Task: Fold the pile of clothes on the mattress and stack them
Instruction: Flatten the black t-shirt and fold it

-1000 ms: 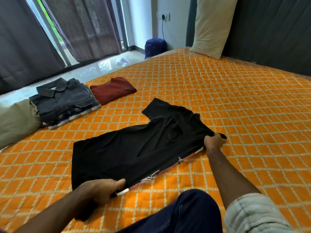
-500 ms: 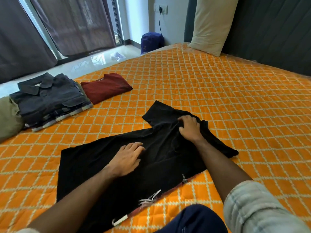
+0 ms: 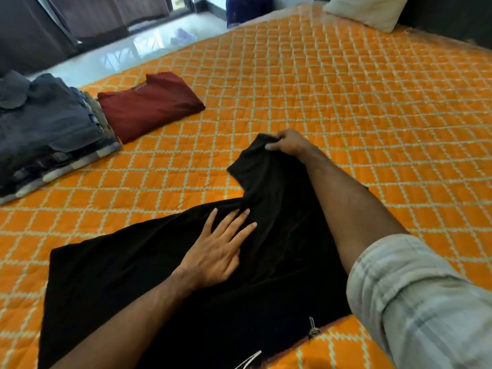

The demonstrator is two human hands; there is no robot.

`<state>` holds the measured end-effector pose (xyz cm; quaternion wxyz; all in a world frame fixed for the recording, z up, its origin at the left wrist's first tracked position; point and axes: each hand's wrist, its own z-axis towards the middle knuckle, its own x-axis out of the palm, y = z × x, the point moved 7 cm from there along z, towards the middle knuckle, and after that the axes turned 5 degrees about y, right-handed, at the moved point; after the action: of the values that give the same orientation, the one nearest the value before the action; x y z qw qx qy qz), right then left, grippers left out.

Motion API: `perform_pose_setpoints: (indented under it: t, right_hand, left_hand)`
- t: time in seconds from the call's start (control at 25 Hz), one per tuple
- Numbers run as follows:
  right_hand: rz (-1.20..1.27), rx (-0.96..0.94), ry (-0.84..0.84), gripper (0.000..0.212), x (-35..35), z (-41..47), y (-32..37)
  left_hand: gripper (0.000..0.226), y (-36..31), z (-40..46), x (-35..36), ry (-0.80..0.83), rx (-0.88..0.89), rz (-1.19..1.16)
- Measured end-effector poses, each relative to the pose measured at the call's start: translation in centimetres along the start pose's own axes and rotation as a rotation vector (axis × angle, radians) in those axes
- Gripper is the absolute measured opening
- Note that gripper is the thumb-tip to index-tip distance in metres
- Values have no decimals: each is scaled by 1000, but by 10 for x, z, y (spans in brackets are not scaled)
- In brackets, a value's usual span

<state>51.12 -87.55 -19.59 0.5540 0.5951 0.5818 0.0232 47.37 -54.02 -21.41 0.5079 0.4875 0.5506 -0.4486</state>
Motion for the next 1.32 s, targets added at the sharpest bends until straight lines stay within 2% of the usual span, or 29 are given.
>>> perform_pose_setpoints:
  t: [0.08,0.12,0.2,0.32,0.36,0.44,0.52,0.56,0.64,0.72,0.8,0.88,1.0,1.08,1.16,1.24,1.32]
  right_hand:
    - [51,24,-342,43,-38,-9,-8]
    - [46,30,-422,52,-50,-22,-14]
    - [53,-86,-409,60,-53,-56,-18]
    - [-82,-311,-413,50,-48,-126,-30]
    - [-158,-310,-427,50,-46,-149,-42]
    - [-272,-149,-417,53,-47,-176,-80]
    - [-281,82,-330,61,-52,-183,-115]
    - [-294,135,-276,64,-52,-183,-125]
    - [-380,139,-260,60,-48,-182,-127]
    - [-531,116,-375,51,-44,-185,-114]
    - [-625,-32,-430,44,-24,-183,-85]
    - [-597,-284,-280,42,11,-175,-51]
    - [-688,-550,41,44,74,-158,-4]
    - [-796,-537,71,48,99,-142,11]
    - [-777,-330,-49,53,95,-127,11]
    - [-692,-120,-96,56,85,-120,11]
    - [-687,-173,-92,52,88,-114,27]
  left_hand:
    - [70,5,3,-3,6,-49,0]
    - [70,9,3,-2,10,-79,-8]
    - [70,19,4,2,21,-157,-43]
    - [69,53,5,1,29,-349,-96]
    - [67,68,3,-4,1,-409,-110]
    - [53,97,-4,-18,-66,-438,-118]
    - [38,119,-10,-23,12,-389,-176]
    - [35,127,-15,-23,81,-379,-190]
    - [35,147,-32,-27,87,-431,-199]
    - [36,164,-51,-34,3,-486,-233]
    - [39,173,-72,-33,81,-460,-256]
    - [43,176,-91,-29,244,-373,-241]
    - [40,204,-142,-23,374,-452,-310]
    - [42,230,-179,-20,337,-556,-365]
    - [41,250,-206,-21,270,-637,-377]
    - [34,265,-224,-30,108,-713,-349]
    - [25,269,-229,-37,-42,-685,-422]
